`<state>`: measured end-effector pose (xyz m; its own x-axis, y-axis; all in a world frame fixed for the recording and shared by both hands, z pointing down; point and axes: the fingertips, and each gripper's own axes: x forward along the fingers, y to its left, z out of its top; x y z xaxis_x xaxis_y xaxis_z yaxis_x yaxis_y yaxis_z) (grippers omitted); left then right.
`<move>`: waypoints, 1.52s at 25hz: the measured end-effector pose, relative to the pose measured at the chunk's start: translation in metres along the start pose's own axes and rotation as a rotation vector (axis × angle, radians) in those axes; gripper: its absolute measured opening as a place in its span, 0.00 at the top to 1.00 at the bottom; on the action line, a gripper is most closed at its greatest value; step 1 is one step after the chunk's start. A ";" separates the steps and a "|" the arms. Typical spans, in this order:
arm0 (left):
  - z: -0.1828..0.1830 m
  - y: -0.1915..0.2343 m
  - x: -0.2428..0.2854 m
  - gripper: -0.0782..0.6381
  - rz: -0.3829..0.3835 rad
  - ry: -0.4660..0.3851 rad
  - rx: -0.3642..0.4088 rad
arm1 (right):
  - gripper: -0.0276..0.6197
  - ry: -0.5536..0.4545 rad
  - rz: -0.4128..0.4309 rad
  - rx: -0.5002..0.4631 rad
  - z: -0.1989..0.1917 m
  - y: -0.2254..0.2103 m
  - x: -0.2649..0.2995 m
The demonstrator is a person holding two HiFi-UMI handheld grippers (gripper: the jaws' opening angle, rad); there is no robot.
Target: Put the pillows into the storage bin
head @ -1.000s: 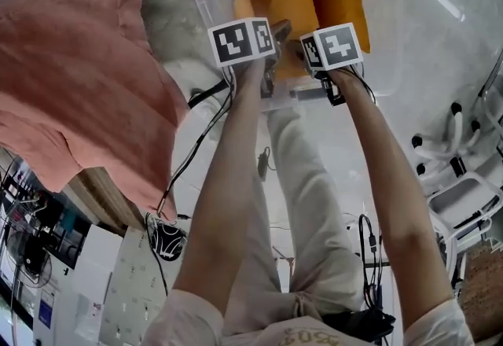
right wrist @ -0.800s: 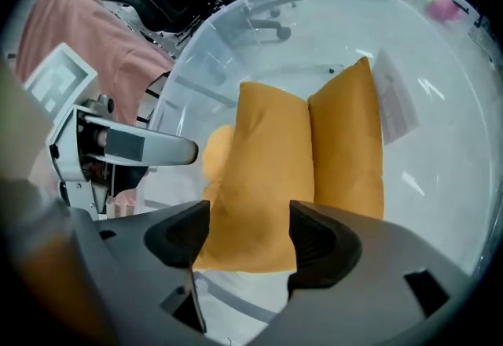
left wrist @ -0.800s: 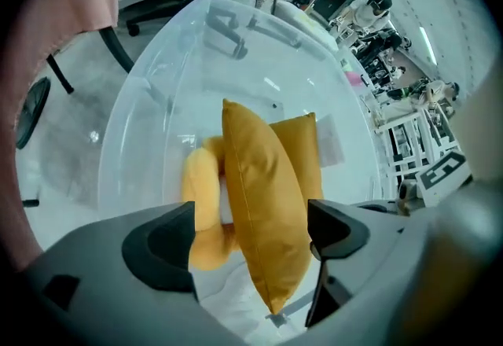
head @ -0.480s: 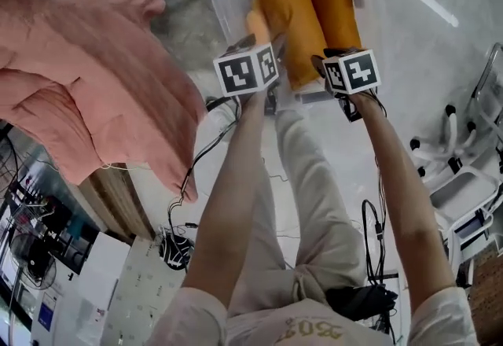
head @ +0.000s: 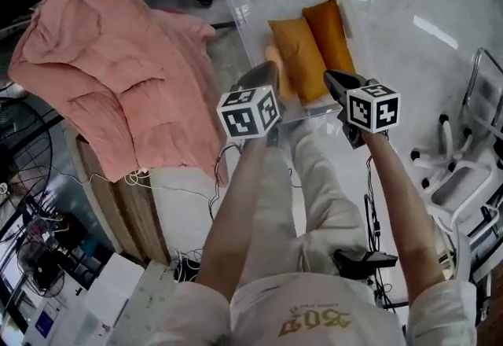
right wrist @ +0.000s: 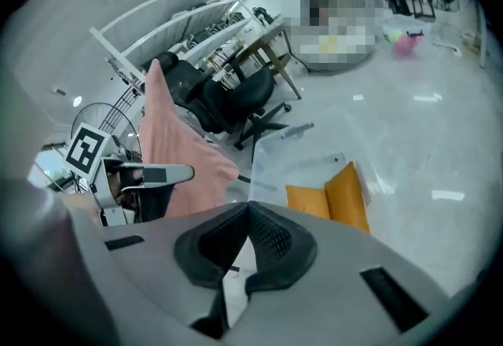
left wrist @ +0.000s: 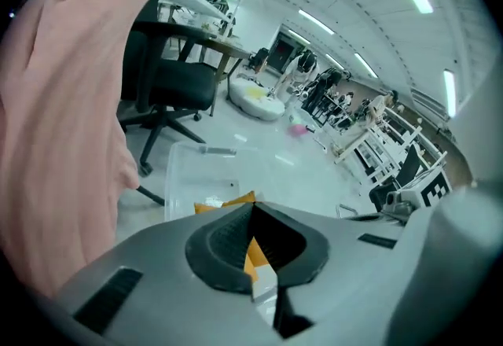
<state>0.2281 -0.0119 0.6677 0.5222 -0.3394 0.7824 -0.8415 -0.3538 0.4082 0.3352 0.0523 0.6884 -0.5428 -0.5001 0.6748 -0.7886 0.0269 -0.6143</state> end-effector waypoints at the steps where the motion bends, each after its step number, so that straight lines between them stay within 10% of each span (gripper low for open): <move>1: 0.007 -0.007 -0.013 0.87 -0.010 -0.016 0.009 | 0.94 -0.030 -0.014 -0.028 0.009 0.007 -0.014; 21: 0.057 -0.098 -0.285 0.87 -0.318 -0.336 0.193 | 0.94 -0.528 -0.183 -0.211 0.077 0.204 -0.240; 38: 0.079 -0.079 -0.379 0.87 -0.304 -0.462 0.220 | 0.94 -0.700 -0.304 -0.247 0.070 0.294 -0.280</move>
<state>0.1081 0.0761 0.3020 0.7829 -0.5211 0.3398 -0.6221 -0.6501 0.4363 0.2750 0.1398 0.2902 -0.0507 -0.9411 0.3344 -0.9585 -0.0482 -0.2810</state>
